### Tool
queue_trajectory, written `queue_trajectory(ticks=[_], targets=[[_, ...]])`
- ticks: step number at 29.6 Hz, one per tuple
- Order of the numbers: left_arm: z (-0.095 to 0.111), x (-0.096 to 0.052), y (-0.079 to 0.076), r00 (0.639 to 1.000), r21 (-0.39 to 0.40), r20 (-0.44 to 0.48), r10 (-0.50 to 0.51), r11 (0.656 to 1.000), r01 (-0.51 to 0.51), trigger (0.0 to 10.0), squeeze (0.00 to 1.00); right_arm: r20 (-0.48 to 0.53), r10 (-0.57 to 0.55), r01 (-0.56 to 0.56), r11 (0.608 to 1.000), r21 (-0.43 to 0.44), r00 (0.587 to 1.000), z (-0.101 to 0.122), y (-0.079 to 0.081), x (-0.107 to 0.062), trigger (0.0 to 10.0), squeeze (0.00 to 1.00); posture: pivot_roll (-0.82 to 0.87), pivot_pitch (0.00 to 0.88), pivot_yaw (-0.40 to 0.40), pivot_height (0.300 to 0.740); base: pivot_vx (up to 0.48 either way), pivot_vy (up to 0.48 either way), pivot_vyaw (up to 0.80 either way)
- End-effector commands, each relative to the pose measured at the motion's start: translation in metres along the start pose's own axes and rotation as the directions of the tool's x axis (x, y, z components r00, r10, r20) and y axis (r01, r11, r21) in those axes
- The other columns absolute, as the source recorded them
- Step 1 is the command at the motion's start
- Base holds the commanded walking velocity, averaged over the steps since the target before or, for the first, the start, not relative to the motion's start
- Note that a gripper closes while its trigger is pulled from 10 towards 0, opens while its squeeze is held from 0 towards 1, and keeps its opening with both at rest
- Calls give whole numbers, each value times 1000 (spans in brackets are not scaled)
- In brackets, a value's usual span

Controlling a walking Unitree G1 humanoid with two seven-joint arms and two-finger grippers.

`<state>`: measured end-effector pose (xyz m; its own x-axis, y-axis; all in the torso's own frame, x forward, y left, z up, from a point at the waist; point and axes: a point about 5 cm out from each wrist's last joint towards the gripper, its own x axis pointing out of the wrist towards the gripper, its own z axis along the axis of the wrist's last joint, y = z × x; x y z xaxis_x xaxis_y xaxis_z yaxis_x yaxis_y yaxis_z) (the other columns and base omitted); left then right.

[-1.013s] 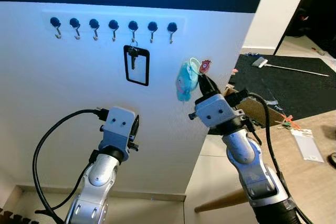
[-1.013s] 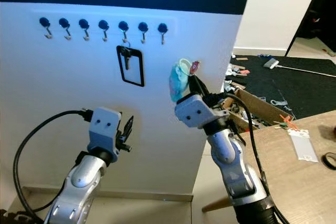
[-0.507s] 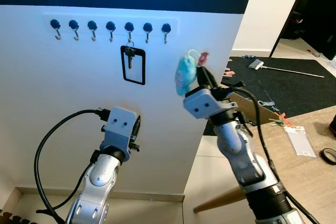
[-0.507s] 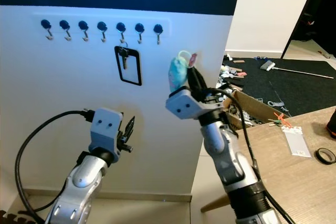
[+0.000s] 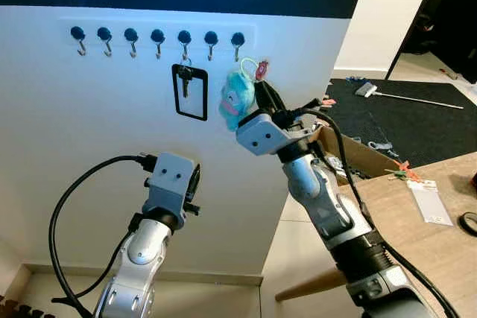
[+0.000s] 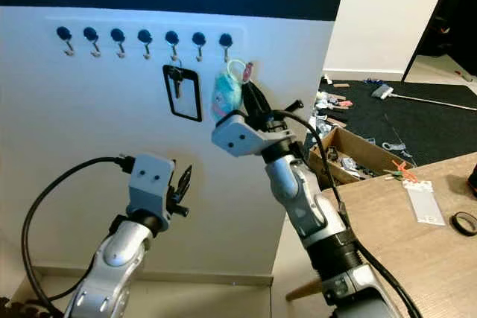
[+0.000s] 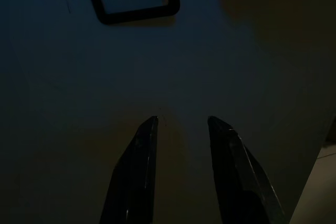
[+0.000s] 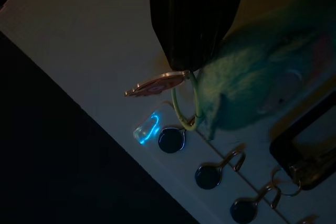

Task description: Hang keys on a hook

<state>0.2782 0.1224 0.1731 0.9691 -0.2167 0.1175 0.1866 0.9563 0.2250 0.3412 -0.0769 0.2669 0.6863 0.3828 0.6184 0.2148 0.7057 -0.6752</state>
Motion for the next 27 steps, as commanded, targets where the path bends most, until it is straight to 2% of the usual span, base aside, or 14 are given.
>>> queue_trajectory(ticks=[1, 11, 20, 27], targets=[[-4, -3, -2, 1000, -8, -21, 1, 1000, -1, 10000, 0, 27, -3, 3, 1000, -2, 1000, 3, 1, 2, 10000, 0, 141, 126, -2, 740, 0, 0, 0], [-3, -3, -2, 1000, -8, -22, 2, 1000, -3, 10000, 0, 52, -7, 7, 1000, 1, 999, 5, 2, 11, 10000, 0, 144, 128, -2, 740, 0, 0, 0], [-3, -3, -2, 1000, -9, -21, 8, 1000, -8, 10000, 0, -26, 107, -107, 994, -7, 994, -6, 18, 16, 10000, 0, 150, 127, -6, 740, 0, 0, 0], [-3, -3, -2, 1000, -10, -22, 9, 1000, -10, 10000, 0, -47, 142, -143, 990, -15, 989, -11, 23, 15, 10000, 0, 149, 128, -8, 740, 0, 0, 0]])
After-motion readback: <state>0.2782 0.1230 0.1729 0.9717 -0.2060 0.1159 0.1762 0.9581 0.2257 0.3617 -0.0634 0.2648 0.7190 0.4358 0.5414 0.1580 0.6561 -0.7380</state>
